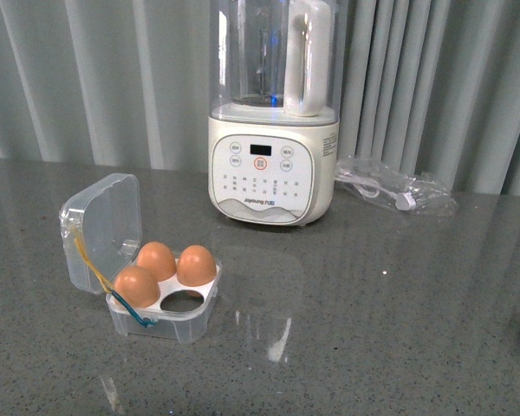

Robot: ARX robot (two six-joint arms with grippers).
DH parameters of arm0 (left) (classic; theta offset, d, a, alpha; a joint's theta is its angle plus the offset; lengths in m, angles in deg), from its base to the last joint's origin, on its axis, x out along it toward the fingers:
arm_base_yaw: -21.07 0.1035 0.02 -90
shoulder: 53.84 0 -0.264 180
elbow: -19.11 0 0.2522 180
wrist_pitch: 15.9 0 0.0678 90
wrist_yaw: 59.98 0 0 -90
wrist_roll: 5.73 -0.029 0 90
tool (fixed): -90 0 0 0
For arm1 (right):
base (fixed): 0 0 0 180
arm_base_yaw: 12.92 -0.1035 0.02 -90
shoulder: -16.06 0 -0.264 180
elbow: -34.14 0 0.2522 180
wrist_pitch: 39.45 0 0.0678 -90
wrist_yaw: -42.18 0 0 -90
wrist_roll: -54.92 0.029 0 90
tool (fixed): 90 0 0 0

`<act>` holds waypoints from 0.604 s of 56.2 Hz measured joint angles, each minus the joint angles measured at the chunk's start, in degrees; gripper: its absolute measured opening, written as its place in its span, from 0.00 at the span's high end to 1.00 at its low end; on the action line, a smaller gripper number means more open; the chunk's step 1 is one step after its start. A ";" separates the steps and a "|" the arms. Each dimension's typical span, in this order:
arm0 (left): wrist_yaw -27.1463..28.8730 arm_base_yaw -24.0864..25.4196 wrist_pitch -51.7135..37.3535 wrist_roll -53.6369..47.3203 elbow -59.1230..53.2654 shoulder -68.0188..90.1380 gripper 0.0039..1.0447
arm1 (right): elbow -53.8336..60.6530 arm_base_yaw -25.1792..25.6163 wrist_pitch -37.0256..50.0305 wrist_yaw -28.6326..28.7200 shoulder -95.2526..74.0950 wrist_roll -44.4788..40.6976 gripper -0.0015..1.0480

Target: Put egg into box

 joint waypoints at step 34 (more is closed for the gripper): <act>0.00 0.00 0.00 0.00 0.00 0.00 0.06 | 0.00 0.00 0.00 0.00 0.00 0.02 0.07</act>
